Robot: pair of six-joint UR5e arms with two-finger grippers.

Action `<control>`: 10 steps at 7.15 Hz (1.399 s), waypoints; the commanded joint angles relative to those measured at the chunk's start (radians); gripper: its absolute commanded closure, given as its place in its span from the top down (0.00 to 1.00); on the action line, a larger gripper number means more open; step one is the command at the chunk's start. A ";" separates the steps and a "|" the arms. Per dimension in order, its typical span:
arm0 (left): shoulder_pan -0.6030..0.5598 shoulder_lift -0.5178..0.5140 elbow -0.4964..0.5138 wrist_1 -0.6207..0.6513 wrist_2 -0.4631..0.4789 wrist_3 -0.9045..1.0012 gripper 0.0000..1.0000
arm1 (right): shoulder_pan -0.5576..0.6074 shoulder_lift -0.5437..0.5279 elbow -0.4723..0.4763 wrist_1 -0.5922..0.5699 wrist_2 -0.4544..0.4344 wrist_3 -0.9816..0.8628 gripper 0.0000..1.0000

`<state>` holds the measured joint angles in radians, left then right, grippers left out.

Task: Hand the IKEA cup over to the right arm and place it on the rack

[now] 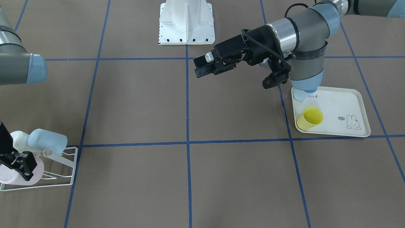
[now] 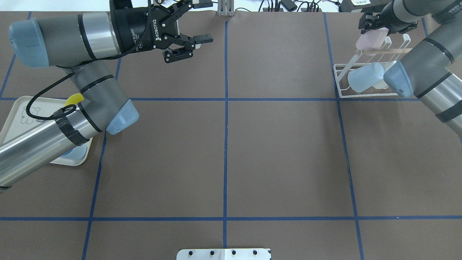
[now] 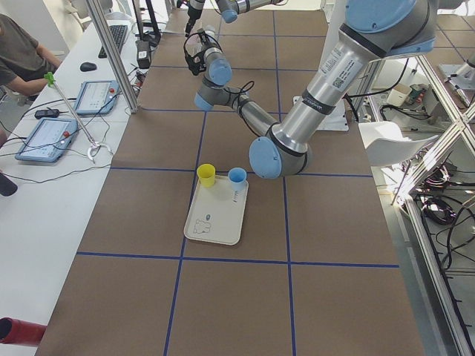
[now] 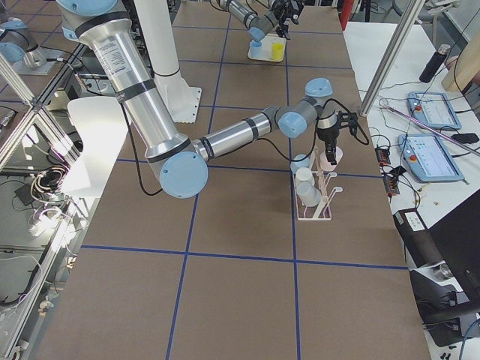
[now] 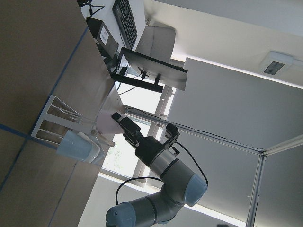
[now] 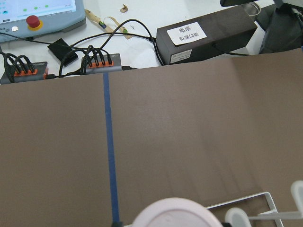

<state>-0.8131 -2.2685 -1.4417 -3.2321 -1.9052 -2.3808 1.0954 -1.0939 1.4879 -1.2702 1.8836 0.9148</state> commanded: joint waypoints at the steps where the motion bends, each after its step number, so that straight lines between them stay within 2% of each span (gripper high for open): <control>1: -0.001 0.001 0.006 0.002 -0.002 0.009 0.75 | -0.022 0.000 -0.005 0.000 -0.027 0.001 0.06; 2: -0.006 0.003 0.012 0.005 -0.011 0.073 0.75 | -0.026 0.000 -0.003 0.002 -0.043 0.006 0.99; 4: -0.044 0.029 0.003 0.139 -0.139 0.289 0.75 | -0.025 -0.001 0.002 0.002 -0.051 0.000 1.00; 6: -0.145 0.123 -0.011 0.288 -0.214 0.537 0.75 | -0.023 0.002 0.035 0.000 -0.046 -0.004 1.00; 8: -0.268 0.299 -0.032 0.351 -0.294 0.866 0.75 | -0.019 0.003 0.089 -0.015 -0.037 0.001 1.00; 10: -0.293 0.529 -0.040 0.402 -0.282 1.258 0.74 | -0.019 -0.017 0.133 -0.017 -0.029 0.006 1.00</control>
<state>-1.0845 -1.8759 -1.4762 -2.8588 -2.1887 -1.3543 1.0764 -1.0981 1.5925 -1.2857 1.8507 0.9185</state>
